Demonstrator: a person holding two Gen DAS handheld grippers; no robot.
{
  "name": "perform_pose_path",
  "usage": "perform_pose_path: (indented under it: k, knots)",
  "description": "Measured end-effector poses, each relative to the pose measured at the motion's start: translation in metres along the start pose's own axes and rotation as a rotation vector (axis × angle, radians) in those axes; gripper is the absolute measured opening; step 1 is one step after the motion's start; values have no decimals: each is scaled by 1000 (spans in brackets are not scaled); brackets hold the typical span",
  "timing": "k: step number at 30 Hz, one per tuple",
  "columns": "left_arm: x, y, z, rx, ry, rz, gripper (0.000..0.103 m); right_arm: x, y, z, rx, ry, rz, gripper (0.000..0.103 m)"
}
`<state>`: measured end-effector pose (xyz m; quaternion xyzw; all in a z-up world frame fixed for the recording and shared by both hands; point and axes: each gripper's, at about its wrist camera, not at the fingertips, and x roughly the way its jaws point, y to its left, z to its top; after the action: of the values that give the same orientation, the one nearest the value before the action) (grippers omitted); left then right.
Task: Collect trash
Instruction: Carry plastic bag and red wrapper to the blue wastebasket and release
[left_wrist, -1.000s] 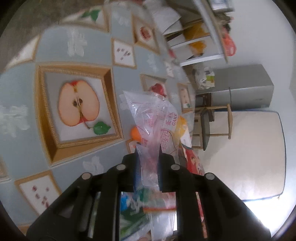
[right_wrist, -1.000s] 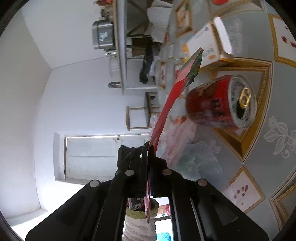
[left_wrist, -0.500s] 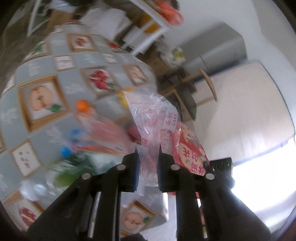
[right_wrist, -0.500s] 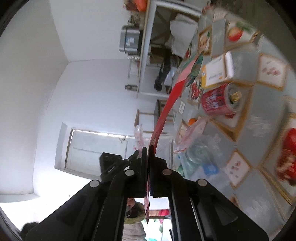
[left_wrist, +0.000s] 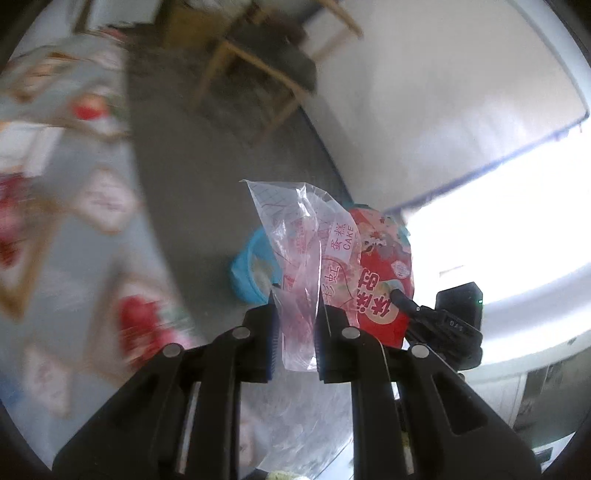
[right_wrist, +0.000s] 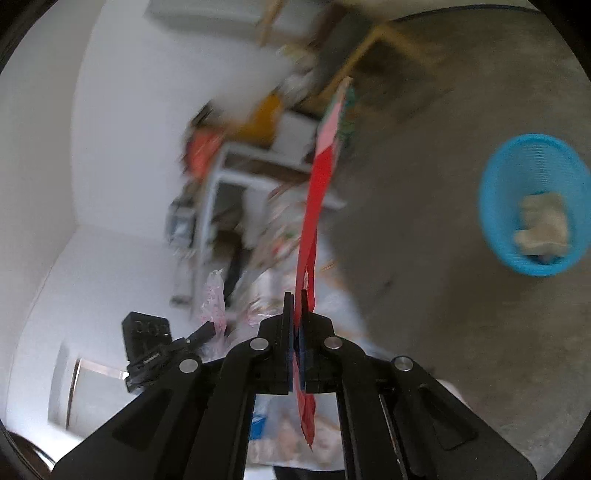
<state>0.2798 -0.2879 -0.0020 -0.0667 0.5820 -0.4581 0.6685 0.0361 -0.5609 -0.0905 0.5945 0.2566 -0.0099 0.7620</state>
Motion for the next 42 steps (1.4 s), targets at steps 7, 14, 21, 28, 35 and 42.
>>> perform_pose_path:
  k: [7, 14, 21, 28, 35, 42]
  knots:
    - [145, -43, 9, 49, 178, 57, 15, -15, -105, 37, 156, -50, -152, 2]
    - [249, -47, 22, 32, 250, 127, 15, 18, -172, 69, 228, -59, -241, 4]
    - [298, -38, 19, -8, 263, 144, 70, 54, -240, 89, 236, -57, -493, 55]
    - [277, -43, 4, 54, 291, 123, 74, 36, -266, 64, 301, -90, -522, 55]
    - [232, -57, 4, 138, 206, 121, 84, 9, -246, 63, 233, -145, -550, 55]
    - [142, -65, -10, 252, 108, 120, 90, 33, -185, 65, 33, -102, -508, 50]
